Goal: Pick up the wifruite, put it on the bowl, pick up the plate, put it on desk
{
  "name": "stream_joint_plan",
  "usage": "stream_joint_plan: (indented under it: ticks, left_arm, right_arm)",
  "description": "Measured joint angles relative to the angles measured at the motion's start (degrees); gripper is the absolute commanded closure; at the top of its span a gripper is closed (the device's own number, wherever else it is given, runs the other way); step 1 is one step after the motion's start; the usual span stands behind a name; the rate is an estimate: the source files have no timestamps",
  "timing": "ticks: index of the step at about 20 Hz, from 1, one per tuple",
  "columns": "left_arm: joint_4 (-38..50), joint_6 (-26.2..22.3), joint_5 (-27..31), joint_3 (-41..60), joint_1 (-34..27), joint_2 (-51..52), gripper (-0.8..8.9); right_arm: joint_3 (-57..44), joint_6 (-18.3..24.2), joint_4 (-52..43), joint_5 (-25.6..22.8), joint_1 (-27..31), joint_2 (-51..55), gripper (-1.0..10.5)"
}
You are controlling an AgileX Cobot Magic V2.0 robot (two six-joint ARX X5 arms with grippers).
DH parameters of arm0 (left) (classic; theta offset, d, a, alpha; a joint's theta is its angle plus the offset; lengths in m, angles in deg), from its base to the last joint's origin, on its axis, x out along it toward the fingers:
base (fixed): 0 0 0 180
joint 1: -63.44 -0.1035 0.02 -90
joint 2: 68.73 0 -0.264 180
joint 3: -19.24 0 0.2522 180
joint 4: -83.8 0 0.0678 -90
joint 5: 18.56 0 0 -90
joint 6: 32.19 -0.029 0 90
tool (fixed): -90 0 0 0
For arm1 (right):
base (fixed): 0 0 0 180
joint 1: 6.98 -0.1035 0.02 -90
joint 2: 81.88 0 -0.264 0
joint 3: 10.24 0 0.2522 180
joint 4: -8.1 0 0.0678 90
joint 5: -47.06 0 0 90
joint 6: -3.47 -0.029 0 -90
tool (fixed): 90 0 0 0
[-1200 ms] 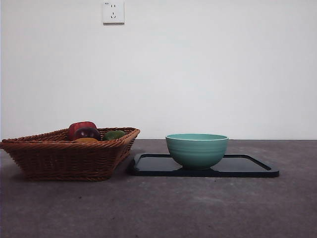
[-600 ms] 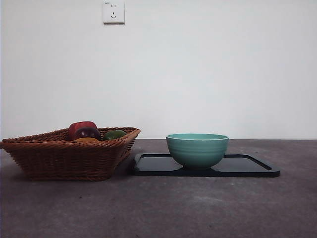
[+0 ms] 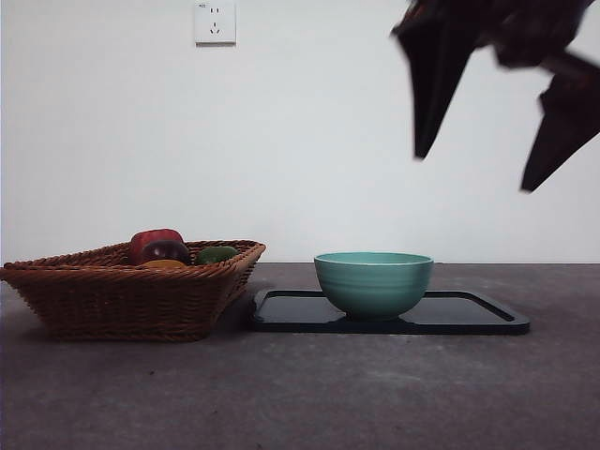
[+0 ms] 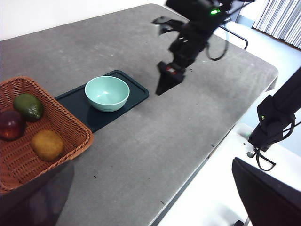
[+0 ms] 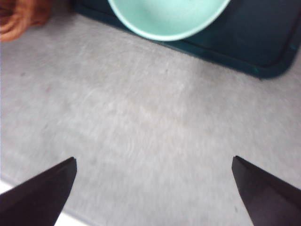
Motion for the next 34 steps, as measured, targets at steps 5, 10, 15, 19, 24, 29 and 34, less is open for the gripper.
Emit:
stream_joint_plan:
  ticks: [5, 10, 15, 19, 24, 29, 34]
  left_arm:
    - [0.00, 0.02, 0.00, 0.00, 0.00, 0.00, 2.51]
    - [0.00, 0.00, 0.02, 0.00, 0.00, 0.00, 2.51]
    - [0.00, 0.00, 0.02, 0.00, 0.00, 0.00, 2.51]
    - [0.00, 0.00, 0.02, 0.00, 0.00, 0.00, 2.51]
    - [0.00, 0.00, 0.00, 0.00, 0.00, 0.00, 2.51]
    - [0.00, 0.00, 0.02, 0.00, 0.00, 0.00, 2.51]
    - [0.00, 0.00, 0.02, 0.00, 0.00, 0.00, 2.51]
  right_arm:
    - [9.49, 0.00, -3.32, -0.07, 1.81, -13.38, 3.5]
    - [18.51, -0.02, -3.69, -1.51, 5.84, -24.55, 3.5]
    - [22.16, -0.11, -6.12, -1.51, 9.35, -29.27, 3.5]
    - [22.23, -0.48, -7.58, -1.44, 10.01, -30.34, 3.9]
    - [22.29, -0.50, -7.02, 0.79, 9.97, -33.75, 5.3]
    - [22.29, -0.50, -4.94, 3.08, 9.97, -34.18, 8.9]
    - [22.29, -0.46, -4.24, 3.41, 9.68, -34.49, 9.4]
